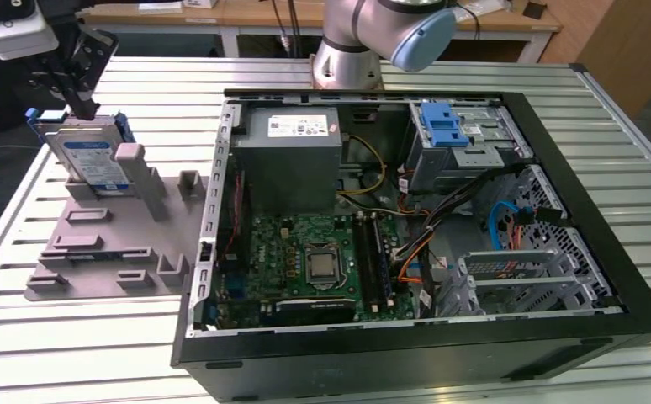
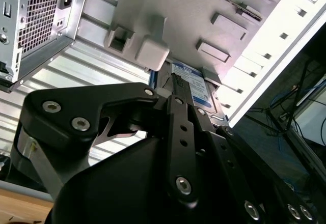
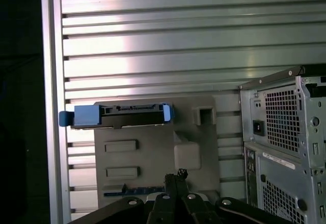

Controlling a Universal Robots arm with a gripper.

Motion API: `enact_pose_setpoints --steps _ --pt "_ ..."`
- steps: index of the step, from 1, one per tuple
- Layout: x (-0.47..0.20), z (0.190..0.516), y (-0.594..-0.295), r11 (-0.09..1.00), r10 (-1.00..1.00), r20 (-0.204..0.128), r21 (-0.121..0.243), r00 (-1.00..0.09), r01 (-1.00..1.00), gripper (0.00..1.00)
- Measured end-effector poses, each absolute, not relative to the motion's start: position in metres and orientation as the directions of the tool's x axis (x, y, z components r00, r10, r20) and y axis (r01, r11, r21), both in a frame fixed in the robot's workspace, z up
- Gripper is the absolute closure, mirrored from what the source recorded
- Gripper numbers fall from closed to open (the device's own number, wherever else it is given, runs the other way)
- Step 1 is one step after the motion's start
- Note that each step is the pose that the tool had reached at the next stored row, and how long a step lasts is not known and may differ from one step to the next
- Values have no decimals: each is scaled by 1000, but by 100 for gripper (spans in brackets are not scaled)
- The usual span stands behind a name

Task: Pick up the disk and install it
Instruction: 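Reach for the disk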

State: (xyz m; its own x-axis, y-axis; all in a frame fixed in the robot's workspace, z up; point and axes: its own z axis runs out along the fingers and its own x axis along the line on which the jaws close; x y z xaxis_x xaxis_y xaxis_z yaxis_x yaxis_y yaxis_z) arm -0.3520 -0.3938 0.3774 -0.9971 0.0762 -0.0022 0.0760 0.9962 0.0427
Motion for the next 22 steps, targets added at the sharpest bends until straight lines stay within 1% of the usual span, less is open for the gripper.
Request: enact_pose_setpoints --steps 14,22 --pt "-373 376 -393 996 76 0 43 -997 76 89" --pt "-386 375 -387 996 76 1 42 -997 76 89"
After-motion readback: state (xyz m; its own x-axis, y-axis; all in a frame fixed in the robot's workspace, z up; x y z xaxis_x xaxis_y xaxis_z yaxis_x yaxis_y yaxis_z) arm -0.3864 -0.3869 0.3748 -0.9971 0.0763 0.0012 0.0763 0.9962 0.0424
